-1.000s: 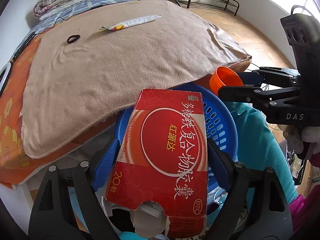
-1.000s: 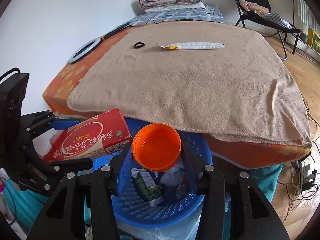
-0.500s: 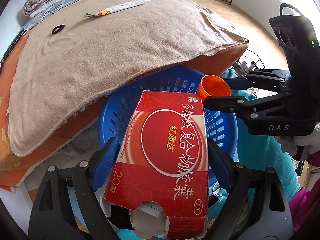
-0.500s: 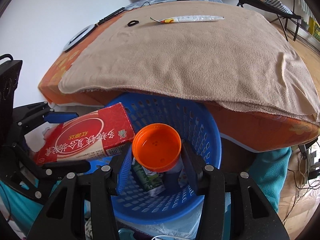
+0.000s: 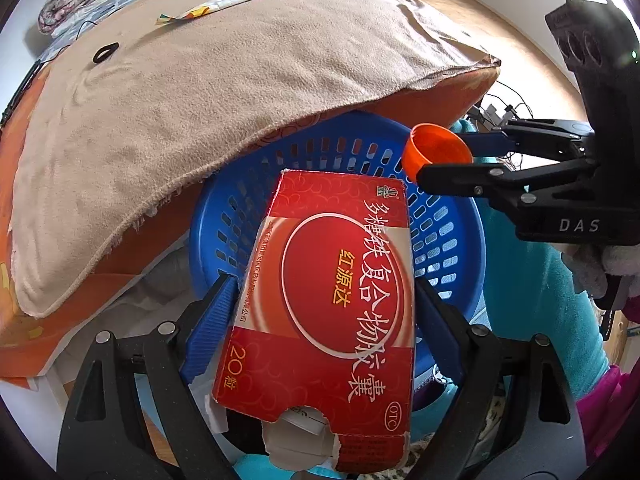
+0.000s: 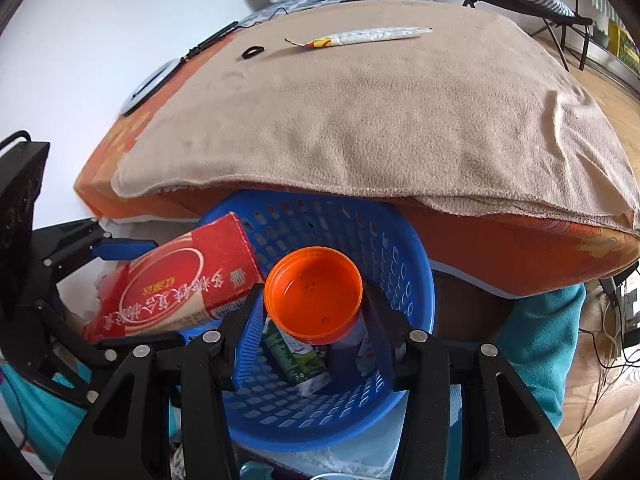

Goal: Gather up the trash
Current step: 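Open both grippers to drop the red box and orange cap into the basket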

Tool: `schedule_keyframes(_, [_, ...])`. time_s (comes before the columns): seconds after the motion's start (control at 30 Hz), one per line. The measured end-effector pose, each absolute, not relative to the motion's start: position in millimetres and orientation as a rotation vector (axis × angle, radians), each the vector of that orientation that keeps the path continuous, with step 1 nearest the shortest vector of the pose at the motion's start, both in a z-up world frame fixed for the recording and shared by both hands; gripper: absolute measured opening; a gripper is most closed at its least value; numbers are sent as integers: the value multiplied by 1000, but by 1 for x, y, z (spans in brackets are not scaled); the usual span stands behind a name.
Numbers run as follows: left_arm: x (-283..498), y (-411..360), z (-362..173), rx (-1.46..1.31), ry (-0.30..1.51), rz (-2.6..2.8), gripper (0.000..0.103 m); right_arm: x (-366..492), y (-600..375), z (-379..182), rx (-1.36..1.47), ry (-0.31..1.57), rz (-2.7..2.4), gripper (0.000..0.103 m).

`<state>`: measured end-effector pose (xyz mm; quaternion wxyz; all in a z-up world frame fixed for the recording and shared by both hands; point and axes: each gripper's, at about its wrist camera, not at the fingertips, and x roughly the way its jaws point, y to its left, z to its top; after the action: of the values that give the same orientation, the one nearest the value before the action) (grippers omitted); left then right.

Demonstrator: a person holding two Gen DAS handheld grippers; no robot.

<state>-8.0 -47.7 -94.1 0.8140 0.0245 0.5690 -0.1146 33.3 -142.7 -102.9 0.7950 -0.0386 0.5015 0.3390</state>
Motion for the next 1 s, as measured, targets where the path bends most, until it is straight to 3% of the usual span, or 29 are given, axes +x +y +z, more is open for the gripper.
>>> schedule_keyframes(0.33, [-9, -56, -89, 66, 1193, -279, 89, 32, -130, -108, -103, 1096, 748, 47])
schedule_keyframes(0.4, [-10, -53, -88, 56, 1191, -274, 89, 33, -129, -109, -98, 1106, 741, 52])
schedule_keyframes(0.47, [-9, -50, -87, 44, 1191, -268, 89, 33, -130, -110, -86, 1111, 735, 62])
schedule_keyframes(1.0, [-6, -33, -79, -6, 1164, -212, 89, 35, -133, -112, -141, 1132, 653, 68])
